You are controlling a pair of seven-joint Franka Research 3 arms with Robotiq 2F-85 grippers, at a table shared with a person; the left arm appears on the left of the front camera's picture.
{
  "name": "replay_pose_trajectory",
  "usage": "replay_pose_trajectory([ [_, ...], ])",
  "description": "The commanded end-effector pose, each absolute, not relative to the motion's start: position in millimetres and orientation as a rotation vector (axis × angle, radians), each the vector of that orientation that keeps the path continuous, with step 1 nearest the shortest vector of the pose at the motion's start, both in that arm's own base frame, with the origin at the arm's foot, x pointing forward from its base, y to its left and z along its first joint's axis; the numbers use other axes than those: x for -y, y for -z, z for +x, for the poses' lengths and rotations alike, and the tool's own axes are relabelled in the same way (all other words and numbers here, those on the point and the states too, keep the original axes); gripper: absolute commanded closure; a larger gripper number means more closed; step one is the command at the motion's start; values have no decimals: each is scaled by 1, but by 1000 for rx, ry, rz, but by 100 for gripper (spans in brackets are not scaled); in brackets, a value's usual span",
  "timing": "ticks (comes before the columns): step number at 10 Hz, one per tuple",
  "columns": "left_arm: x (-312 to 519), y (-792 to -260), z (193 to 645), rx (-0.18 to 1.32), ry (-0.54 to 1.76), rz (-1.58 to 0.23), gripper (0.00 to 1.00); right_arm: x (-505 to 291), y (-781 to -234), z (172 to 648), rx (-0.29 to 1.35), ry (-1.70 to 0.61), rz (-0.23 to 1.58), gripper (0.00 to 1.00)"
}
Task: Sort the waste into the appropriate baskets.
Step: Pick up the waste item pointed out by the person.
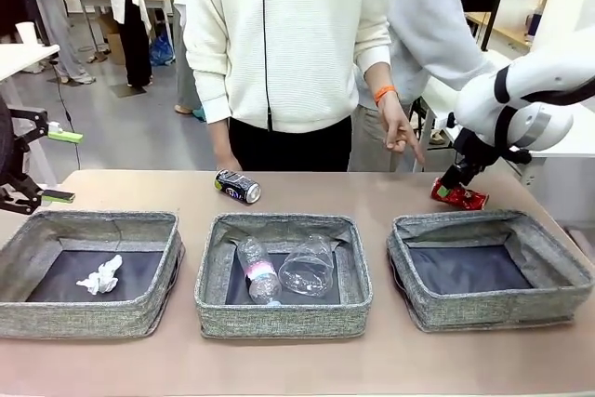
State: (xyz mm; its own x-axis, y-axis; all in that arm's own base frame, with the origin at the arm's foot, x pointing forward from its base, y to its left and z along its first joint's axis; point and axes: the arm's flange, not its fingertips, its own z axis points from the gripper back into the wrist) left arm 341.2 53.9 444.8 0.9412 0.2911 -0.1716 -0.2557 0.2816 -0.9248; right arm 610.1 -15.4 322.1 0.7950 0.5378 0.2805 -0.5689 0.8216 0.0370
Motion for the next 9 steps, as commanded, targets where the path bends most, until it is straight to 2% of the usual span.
replay_pose_trajectory([
  [1, -55, -446, 339, 40, -345, -1239, 0, 16, -324, 619, 254, -572, 108, 0],
  [5, -55, -446, 339, 40, -345, -1239, 0, 17, -323, 621, 248, -545, 97, 0],
  [6, -55, -446, 339, 40, -345, -1239, 0, 18, -323, 621, 229, -544, 127, 60],
  [7, -55, -446, 339, 40, -345, -1239, 0, 19, -323, 622, 230, -543, 116, 60],
  [8, -55, -446, 339, 40, -345, -1239, 0, 20, -323, 621, 230, -545, 115, 100],
  [9, -55, -446, 339, 40, -345, -1239, 0, 21, -324, 621, 231, -545, 117, 65],
])
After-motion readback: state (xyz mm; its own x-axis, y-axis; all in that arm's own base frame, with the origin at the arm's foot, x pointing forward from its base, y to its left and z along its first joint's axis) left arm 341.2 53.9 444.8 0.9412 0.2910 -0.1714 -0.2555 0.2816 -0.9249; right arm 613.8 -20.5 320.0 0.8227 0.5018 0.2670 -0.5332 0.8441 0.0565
